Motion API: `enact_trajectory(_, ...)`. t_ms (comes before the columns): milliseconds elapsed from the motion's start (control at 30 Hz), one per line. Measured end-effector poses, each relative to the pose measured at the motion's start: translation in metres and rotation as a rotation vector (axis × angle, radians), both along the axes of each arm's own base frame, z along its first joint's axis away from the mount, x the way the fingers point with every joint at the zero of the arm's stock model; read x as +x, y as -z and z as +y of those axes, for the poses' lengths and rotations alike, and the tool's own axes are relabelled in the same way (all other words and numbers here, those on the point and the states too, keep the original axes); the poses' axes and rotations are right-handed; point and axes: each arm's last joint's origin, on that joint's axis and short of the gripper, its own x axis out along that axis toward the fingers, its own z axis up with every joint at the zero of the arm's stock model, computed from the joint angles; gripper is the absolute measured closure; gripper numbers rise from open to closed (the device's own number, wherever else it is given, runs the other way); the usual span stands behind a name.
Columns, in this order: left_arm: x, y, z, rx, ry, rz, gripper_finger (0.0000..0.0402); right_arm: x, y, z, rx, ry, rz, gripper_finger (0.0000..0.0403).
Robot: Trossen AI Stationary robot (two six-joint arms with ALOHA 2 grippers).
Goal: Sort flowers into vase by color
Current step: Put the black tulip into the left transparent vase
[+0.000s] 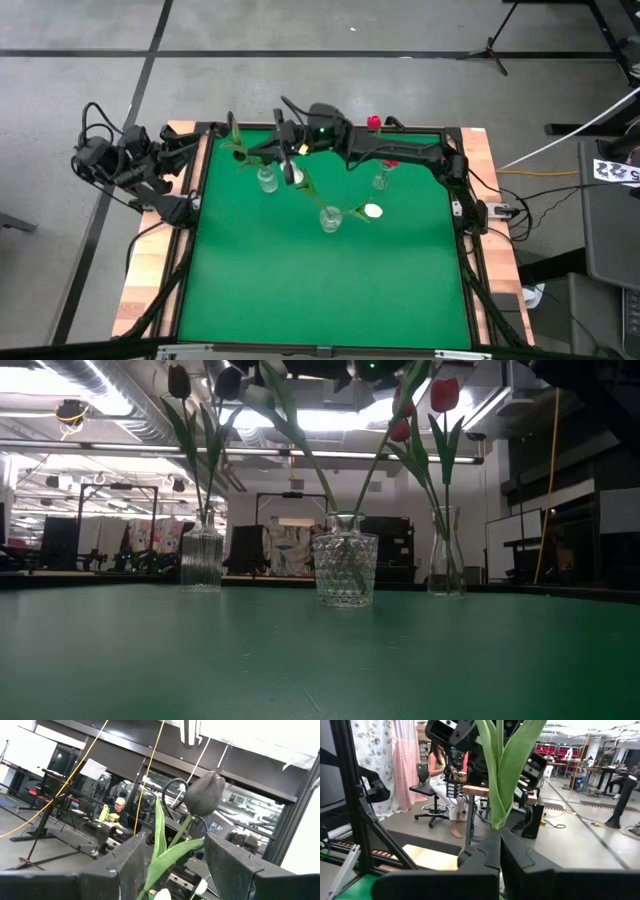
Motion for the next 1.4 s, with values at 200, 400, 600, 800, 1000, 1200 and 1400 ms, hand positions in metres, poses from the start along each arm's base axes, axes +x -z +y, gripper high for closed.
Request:
enact_trajectory(200,0.000,0.000,0.000,-0.004,-0.011,0.003,0.0202,-0.003,-0.002,-0.016,-0.056,0.063,-0.032,0.0403)
enact_trajectory(400,0.000,0.000,0.000,-0.004,-0.012,0.003,0.0202,-0.006,-0.002,-0.030,-0.125,0.141,-0.043,0.0403)
enact_trajectory(600,0.000,0.000,0.000,-0.005,-0.017,0.004,0.0202,-0.010,-0.004,-0.046,-0.138,0.175,-0.066,0.0403)
enact_trajectory(800,0.000,0.003,0.001,-0.014,-0.062,0.037,0.0202,-0.012,-0.004,-0.050,-0.130,0.140,-0.066,0.0403)
enact_trajectory(1000,0.001,0.004,0.001,-0.026,-0.067,0.046,0.0202,-0.009,-0.005,-0.036,-0.122,0.028,-0.076,0.0403)
enact_trajectory(1200,0.001,0.004,0.001,-0.027,-0.067,0.045,0.0202,-0.002,-0.003,-0.022,-0.077,-0.046,-0.141,0.0403)
enact_trajectory(1400,0.001,0.004,0.001,-0.037,-0.063,0.045,0.0202,0.012,0.022,-0.025,-0.009,-0.060,-0.115,0.0403)
